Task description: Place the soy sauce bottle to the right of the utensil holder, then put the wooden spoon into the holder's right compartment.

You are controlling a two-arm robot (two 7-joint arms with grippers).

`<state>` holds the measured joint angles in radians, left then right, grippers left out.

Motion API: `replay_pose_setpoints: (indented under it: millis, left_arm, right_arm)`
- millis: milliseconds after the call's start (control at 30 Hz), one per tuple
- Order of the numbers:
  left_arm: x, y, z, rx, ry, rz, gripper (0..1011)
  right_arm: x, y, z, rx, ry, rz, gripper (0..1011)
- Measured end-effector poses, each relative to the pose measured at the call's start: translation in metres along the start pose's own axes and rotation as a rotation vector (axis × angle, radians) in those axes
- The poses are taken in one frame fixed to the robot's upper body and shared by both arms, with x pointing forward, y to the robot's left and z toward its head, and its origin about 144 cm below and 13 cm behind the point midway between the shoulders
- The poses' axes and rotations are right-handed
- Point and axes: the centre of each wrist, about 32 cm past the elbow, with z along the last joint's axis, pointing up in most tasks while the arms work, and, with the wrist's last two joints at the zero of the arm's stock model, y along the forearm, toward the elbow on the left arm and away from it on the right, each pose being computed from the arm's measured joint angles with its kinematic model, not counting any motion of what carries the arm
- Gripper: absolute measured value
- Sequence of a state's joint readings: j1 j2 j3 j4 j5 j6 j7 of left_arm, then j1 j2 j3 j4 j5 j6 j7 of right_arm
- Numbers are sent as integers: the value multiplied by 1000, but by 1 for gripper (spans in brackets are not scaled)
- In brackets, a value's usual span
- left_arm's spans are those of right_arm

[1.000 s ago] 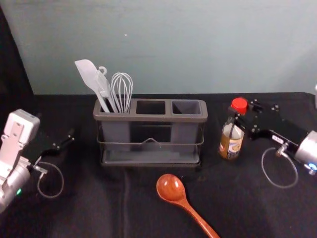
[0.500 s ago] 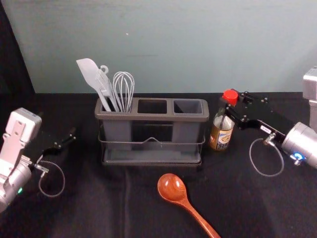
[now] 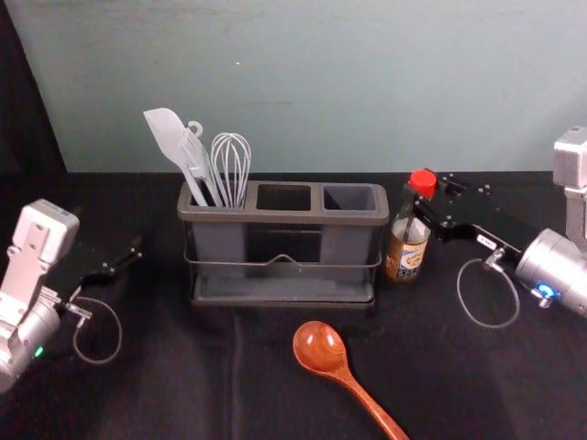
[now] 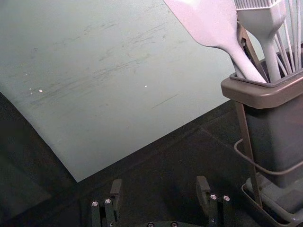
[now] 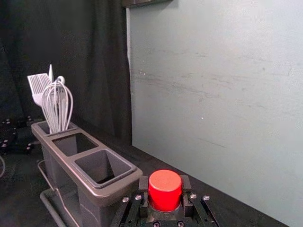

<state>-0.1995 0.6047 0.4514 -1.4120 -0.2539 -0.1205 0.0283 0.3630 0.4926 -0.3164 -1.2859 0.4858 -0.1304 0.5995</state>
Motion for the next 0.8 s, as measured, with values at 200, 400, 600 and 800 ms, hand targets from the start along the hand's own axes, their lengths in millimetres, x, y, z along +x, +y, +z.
replay_pose_setpoints:
  millis: [200, 400, 600, 800]
  left_arm:
    - [0, 0, 0, 0, 0, 0, 1011]
    - [0, 0, 0, 0, 0, 0, 1012]
    - [0, 0, 0, 0, 0, 0, 1011]
    - [0, 0, 0, 0, 0, 0, 1012]
  right_arm:
    - [0, 0, -4, 10, 11, 17, 392]
    - [0, 0, -4, 9, 10, 17, 392]
    - [0, 0, -3, 9, 8, 16, 396]
    - [0, 0, -3, 9, 8, 13, 577]
